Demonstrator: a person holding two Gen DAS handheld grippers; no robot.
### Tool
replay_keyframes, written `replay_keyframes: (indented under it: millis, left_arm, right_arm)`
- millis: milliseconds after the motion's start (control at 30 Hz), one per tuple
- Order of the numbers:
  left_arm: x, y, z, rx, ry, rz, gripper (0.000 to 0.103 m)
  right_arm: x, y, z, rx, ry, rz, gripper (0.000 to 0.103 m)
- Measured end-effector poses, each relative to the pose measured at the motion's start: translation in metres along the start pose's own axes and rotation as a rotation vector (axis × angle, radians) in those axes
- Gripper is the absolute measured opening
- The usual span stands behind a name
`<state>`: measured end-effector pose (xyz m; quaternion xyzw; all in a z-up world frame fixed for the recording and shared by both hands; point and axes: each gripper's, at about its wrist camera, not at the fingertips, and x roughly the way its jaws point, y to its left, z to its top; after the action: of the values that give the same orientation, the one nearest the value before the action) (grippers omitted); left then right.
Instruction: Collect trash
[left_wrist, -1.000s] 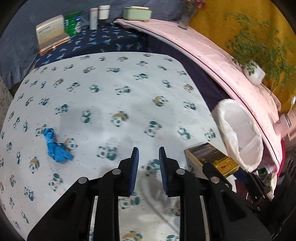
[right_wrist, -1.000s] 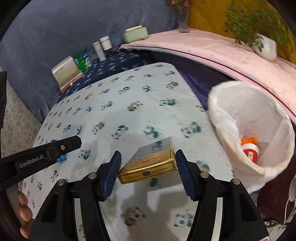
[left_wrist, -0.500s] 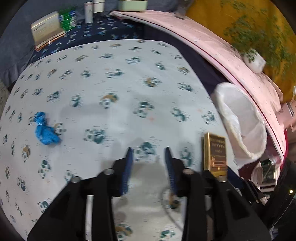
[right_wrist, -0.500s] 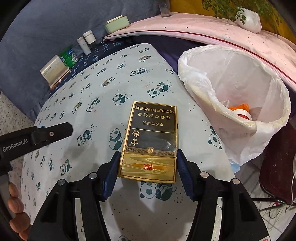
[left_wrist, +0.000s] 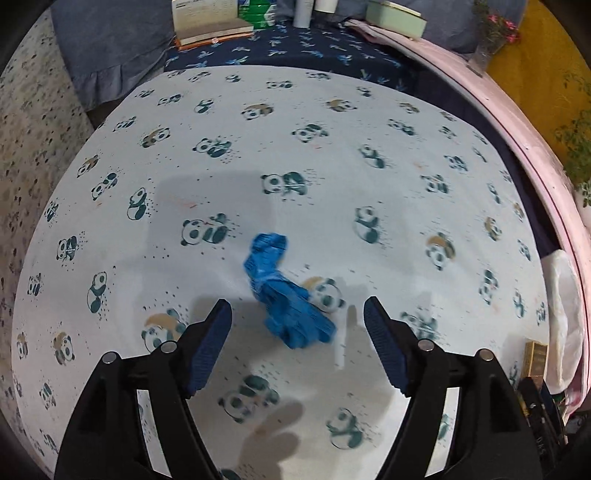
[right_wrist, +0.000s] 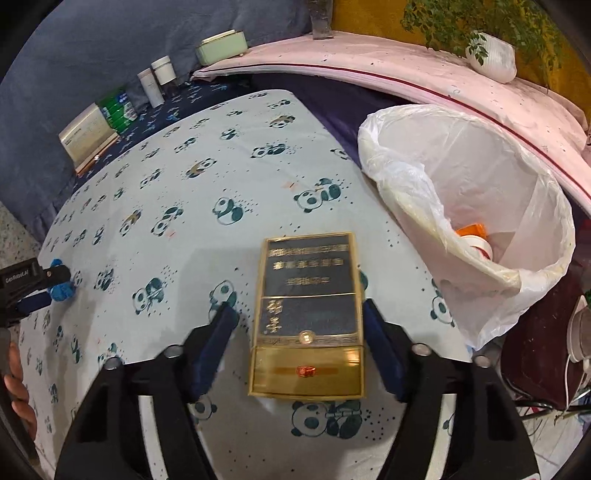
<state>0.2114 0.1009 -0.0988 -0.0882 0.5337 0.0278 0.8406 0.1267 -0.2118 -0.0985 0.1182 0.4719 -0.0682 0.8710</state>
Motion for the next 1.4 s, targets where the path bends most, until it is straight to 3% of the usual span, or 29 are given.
replay_keyframes:
  millis: [100, 167, 233, 300, 533, 833, 1400]
  left_arm:
    - [0.011, 0.007, 0.002, -0.015, 0.019, -0.004, 0.069]
    - [0.013, 0.007, 0.001, -0.01, 0.009, 0.012, 0.062]
    - [0.011, 0.003, 0.0, 0.013, 0.006, 0.008, 0.041]
    - [0.008, -0.002, 0.0, 0.025, 0.013, -0.008, 0.026]
    - [-0.013, -0.036, -0.011, 0.087, -0.013, -0.066, 0.024]
    - [-0.047, -0.119, -0.034, 0.248, -0.042, -0.168, 0.023]
    - [-0.082, -0.298, -0.073, 0.568, -0.059, -0.357, 0.024]
  right_arm:
    - [0.001, 0.0, 0.003, 0.018, 0.001, 0.003, 0.056]
    - [0.001, 0.0, 0.004, 0.025, 0.0, 0.008, 0.055]
    - [0.0, 0.002, 0.005, 0.036, 0.0, 0.029, 0.055]
    - [-0.001, 0.003, 0.005, 0.049, -0.002, 0.048, 0.055]
    - [-0.015, 0.011, 0.009, 0.051, -0.028, 0.085, 0.055]
    - [-0.043, -0.01, 0.015, 0.087, -0.094, 0.102, 0.055]
    - [-0.091, -0.127, 0.019, 0.274, -0.216, 0.014, 0.055]
